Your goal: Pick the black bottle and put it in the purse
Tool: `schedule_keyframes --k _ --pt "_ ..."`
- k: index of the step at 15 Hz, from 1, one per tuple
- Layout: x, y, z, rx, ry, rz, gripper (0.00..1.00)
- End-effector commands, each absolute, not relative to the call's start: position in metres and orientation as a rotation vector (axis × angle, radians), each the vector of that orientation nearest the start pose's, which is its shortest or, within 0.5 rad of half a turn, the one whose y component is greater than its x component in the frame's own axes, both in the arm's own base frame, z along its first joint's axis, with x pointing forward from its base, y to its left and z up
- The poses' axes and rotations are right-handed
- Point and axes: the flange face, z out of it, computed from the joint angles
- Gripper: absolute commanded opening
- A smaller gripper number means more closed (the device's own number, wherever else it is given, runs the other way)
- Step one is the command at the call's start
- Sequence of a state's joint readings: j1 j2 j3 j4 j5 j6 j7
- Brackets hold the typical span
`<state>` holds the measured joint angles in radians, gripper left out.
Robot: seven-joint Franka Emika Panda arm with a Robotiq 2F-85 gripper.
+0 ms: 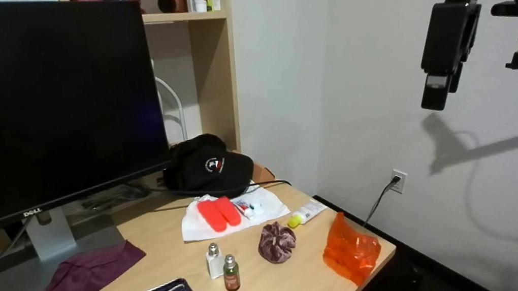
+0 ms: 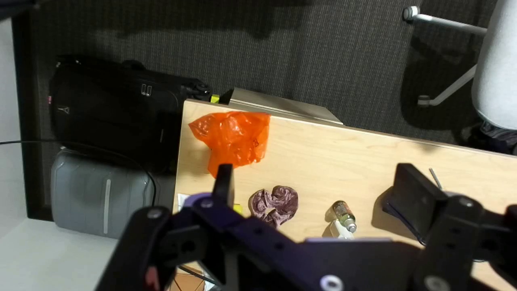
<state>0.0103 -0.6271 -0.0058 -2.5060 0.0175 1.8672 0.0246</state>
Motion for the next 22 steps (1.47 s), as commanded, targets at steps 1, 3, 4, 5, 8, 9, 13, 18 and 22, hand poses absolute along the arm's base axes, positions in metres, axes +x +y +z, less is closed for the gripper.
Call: schedule_keyframes --k 1,3,4,5,8,9,13,18,22 --pt "0.359 0.003 0.492 -3.122 0.038 0.02 1.0" --pt "0.362 0.001 0.492 -3.119 0.058 0.02 1.0" --pt "0.368 0.001 0.493 -3.112 0.013 0.012 1.0" --pt "0.374 0.002 0.494 -3.118 0.008 -0.01 1.0" --pt "0.403 0.016 0.493 -3.113 -0.153 -0.094 1.0" --pt "0.415 0.023 0.49 -3.103 -0.216 -0.112 1.0" --pt "0.458 0.069 0.462 -3.04 -0.527 -0.09 1.0" --pt "0.498 0.1 0.426 -3.017 -0.568 0.005 1.0" --pt "0.5 0.099 0.423 -3.033 -0.558 0.011 1.0"
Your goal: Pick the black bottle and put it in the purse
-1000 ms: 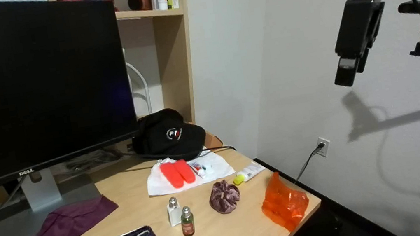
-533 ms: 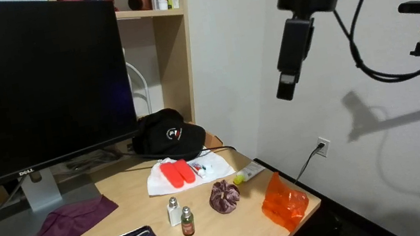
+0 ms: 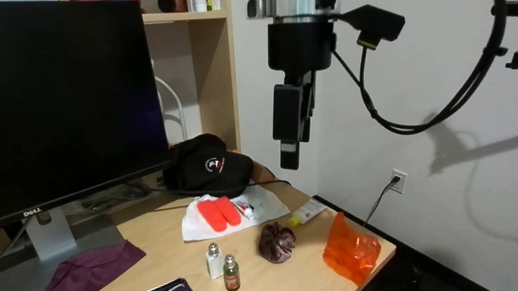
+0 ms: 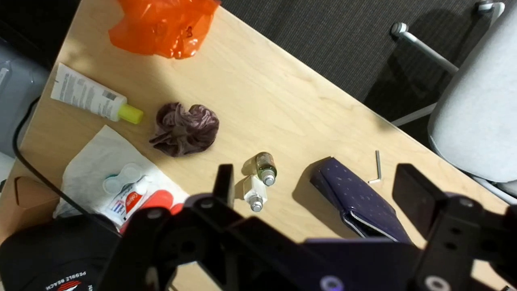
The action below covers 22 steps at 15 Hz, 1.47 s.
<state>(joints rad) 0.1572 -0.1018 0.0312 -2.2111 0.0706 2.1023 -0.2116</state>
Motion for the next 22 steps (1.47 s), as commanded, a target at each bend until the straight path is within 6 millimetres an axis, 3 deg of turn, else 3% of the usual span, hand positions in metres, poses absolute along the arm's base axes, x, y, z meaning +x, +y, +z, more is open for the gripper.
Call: schedule_keyframes --k 1,5,10,18,21,22 --pt "0.501 0.098 0.424 -3.033 -0.554 0.008 1.0" --pt "0.513 0.101 0.414 -3.028 -0.492 -0.001 1.0" --pt "0.533 0.104 0.365 -3.05 -0.363 0.038 1.0" --pt "0.565 0.139 0.277 -3.028 -0.373 0.101 1.0" --pt "0.571 0.147 0.255 -3.033 -0.391 0.045 1.0" --pt "0.564 0.141 0.264 -3.028 -0.402 0.087 1.0"
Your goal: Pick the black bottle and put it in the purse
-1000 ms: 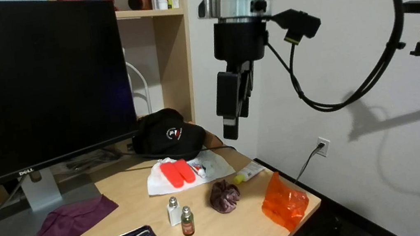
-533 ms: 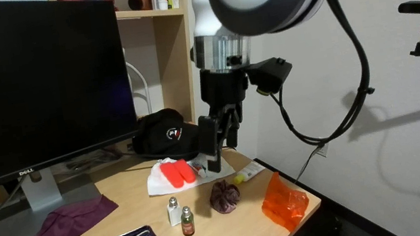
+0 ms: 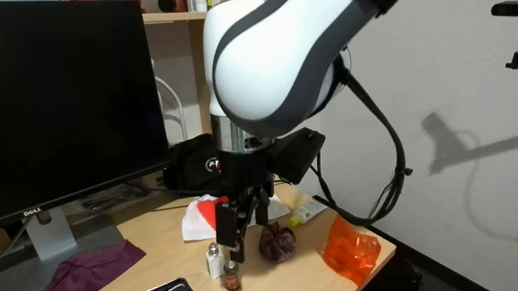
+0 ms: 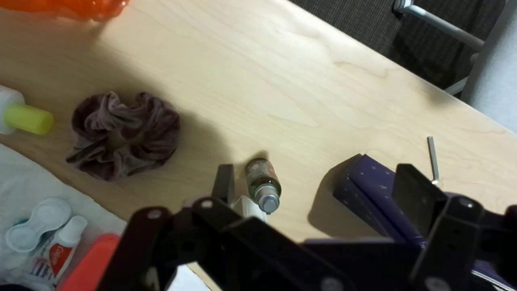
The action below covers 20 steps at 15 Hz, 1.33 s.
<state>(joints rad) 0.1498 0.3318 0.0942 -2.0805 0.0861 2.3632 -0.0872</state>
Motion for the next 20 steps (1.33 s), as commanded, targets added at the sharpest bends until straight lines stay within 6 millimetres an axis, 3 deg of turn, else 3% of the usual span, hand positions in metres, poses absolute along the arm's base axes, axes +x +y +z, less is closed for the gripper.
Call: schedule_keyframes --k 1,7,13,20 --pt "0.564 0.142 0.258 -3.027 -0.403 0.091 1.0" --pt "0.568 0.142 0.254 -3.083 -0.43 0.055 1.0" --pt "0.581 0.155 0.218 -3.106 -0.619 0.07 1.0" --pt "0.6 0.162 0.195 -3.093 -0.624 0.077 1.0"
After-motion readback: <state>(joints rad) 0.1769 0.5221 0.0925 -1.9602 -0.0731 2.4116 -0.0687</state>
